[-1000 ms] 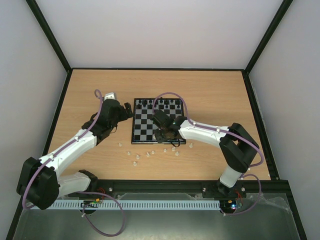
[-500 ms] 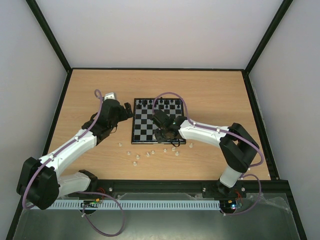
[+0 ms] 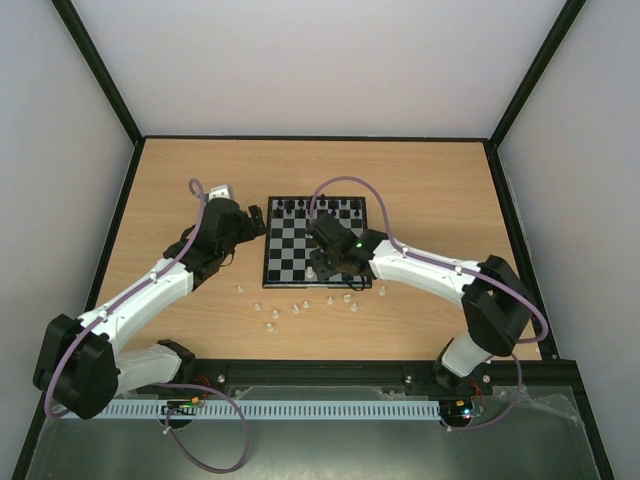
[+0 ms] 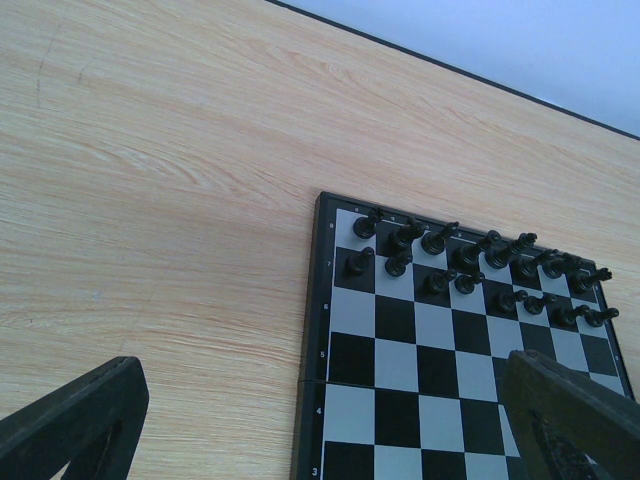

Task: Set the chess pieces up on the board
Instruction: Pick up the chess piece at the center of the board.

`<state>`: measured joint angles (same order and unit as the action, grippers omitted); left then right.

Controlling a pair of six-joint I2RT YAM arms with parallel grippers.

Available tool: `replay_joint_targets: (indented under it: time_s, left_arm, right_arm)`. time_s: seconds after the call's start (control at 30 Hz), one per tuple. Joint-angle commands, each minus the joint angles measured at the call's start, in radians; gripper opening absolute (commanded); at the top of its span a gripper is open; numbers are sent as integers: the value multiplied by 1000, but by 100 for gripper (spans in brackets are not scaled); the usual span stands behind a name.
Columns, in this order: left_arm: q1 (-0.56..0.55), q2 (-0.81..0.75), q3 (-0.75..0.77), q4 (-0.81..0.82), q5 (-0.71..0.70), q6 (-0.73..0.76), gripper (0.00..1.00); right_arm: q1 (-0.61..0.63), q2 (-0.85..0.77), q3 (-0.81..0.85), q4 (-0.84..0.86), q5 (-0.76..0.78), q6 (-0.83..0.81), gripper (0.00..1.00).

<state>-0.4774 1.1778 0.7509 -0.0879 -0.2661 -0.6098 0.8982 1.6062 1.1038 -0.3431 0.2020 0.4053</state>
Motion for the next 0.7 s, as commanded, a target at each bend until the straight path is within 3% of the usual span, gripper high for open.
replay_joint_targets:
  time_s: [0.0,0.17,0.27,0.3,0.33,0.37,0.67]
  left_arm:
    - [-1,-13,-3,5,-5,1,100]
    - [-1,-15,-9,14,14,1,100]
    - [-1,-19,-12,16,17,3,100]
    - [-1,-22,-13,17,19,3,100]
    - [-1,-26,-14,20,20,4,100]
    - [-1,-29,-17,22,22,4,99]
    - [-1,-32,-18,25,32,4,99]
  right_arm:
    - [-3,-113,-39,-63,47,17,43]
    - [-7,-224,-136,-72,126,58,46]
    - [-20,-270,-197,-67,130,90,58]
    - [-26,-286,-219,-65,129,99,71]
    - [-33,-303,-245,-65,128,106,92]
    - [-42,-321,-262,-65,126,112,100]
    - [-97,-469,-363,-85,200,196,99]
